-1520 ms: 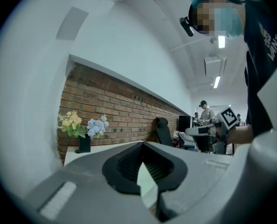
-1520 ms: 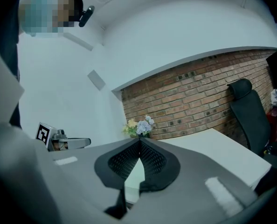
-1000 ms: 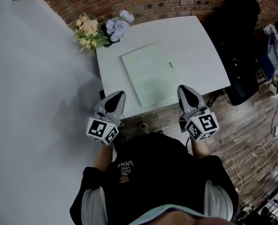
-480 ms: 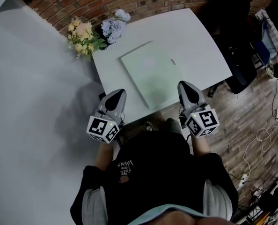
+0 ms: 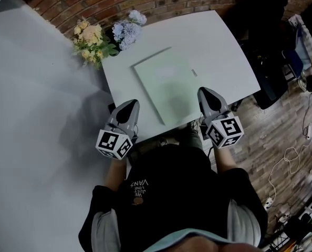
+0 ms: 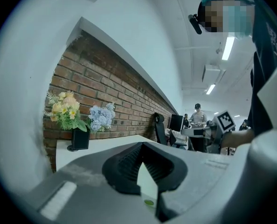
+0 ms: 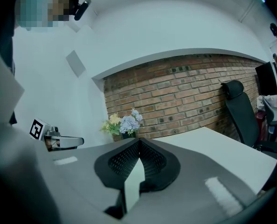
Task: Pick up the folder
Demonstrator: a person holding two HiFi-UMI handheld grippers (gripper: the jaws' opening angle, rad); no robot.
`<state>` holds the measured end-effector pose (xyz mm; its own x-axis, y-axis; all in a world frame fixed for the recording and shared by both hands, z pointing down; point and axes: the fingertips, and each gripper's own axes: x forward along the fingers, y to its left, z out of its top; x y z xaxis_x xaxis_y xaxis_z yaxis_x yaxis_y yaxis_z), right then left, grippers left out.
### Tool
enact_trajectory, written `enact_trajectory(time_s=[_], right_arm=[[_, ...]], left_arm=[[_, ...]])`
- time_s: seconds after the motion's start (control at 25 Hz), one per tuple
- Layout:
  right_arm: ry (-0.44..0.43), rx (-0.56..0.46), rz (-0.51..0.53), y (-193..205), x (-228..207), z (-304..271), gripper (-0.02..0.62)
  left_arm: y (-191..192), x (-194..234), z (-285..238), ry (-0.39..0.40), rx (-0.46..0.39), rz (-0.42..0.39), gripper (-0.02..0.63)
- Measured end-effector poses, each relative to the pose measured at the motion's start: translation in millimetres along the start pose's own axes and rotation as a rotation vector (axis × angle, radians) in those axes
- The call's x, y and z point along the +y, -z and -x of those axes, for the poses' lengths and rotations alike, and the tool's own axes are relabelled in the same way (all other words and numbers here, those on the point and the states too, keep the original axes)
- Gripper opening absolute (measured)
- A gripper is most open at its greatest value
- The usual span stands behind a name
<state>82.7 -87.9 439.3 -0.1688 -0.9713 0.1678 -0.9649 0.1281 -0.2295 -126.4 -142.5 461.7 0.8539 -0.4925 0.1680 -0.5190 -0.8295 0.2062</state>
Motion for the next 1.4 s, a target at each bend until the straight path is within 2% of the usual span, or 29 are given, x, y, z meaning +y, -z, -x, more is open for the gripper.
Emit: enact_trajectory(time_s=[0.2,0.52,0.96,1.4], right_arm=[[-0.026,0.027,0.004,-2,-20,-17,-0.008],[-0.071,0.078,0.006,-3,-57,-40,-0.008],[-0.145,0.184,-0.002,12,-93,-77,0.002],[-0.218,0.309,0.001,41,-108,-103,0.028]], left_arm=[[3,2,-17,-0.036,0.013,0.016,0.000],[10,8,-41,-0.138,0.026,0.066,0.000],[35,20,-52,-0.311,0.038,0.198,0.000],[54,24,-61,-0.395,0.042,0.298,0.028]])
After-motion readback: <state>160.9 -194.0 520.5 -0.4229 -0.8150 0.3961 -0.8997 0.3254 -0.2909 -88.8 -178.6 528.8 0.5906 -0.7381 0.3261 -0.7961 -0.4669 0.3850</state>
